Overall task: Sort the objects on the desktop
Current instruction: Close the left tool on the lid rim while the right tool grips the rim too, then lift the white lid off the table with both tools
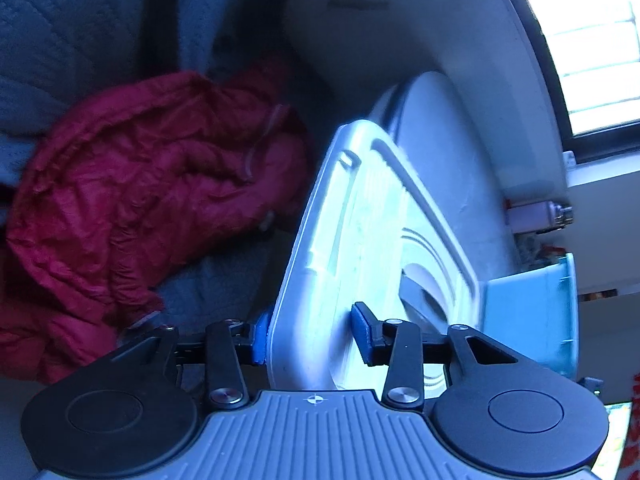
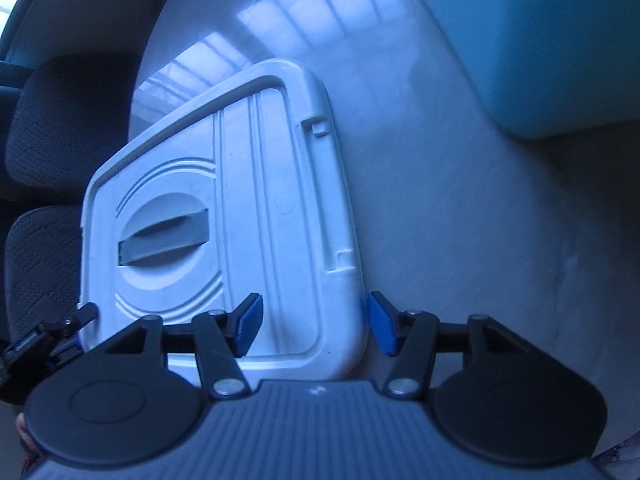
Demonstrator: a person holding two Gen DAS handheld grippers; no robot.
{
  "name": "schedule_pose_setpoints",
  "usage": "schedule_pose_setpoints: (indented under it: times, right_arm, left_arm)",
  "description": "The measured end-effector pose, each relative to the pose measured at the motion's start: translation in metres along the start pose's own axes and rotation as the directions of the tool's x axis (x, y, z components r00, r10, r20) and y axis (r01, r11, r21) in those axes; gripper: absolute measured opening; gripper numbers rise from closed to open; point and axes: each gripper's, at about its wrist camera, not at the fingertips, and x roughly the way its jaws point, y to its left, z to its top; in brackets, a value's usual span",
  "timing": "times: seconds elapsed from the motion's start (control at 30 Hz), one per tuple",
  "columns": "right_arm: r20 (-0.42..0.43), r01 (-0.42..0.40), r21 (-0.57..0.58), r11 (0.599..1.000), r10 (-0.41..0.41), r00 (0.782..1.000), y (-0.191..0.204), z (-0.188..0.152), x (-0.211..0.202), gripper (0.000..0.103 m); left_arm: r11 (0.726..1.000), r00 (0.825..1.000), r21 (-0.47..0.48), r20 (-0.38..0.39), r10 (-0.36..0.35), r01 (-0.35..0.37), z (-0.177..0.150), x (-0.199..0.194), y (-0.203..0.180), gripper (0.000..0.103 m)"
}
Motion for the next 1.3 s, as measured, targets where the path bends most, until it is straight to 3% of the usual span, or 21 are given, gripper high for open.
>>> schedule_pose_setpoints:
  times: [0.3, 0.47, 0.6, 0.8, 0.97, 1.3]
  right_arm:
    - [-0.035, -0.013, -0.018, 1.000, 0.012, 0.999, 0.015, -0.017, 0.007, 0.058]
    - [0.013, 0.006, -0.015, 1.000, -0.006, 1.000, 0.030, -0.014, 0.015, 0.065]
    - [0.049, 0.037, -0.041, 0.998, -0.035, 0.998, 0.048, -0.014, 0.020, 0.066]
    - [0.028, -0.037, 0.033, 0.999, 0.036, 0.999, 0.041, -0.013, 0.013, 0.066]
    - [0.028, -0.039, 0.024, 0.999, 0.038, 0.999, 0.049, -0.010, 0.011, 0.066]
    - [0.046, -0.036, -0.029, 0.999, 0.037, 0.998, 0.068, -0.004, 0.012, 0.056]
  left_arm:
    - [0.999, 0.999, 0.030, -0.021, 0.040, -0.040, 0.004, -0.012, 0.016, 0.046]
    - [0.995, 0.995, 0.060, -0.054, 0.079, -0.075, 0.008, -0.006, 0.023, 0.049]
    - [0.990, 0.992, 0.096, -0.062, 0.110, -0.103, 0.010, -0.002, 0.026, 0.050]
    - [0.987, 0.990, 0.118, -0.079, 0.118, -0.108, 0.013, 0.005, 0.030, 0.050]
    - [0.985, 0.987, 0.128, -0.094, 0.127, -0.114, 0.015, 0.011, 0.033, 0.050]
    - [0.985, 0.988, 0.131, -0.094, 0.122, -0.109, 0.015, 0.010, 0.032, 0.050]
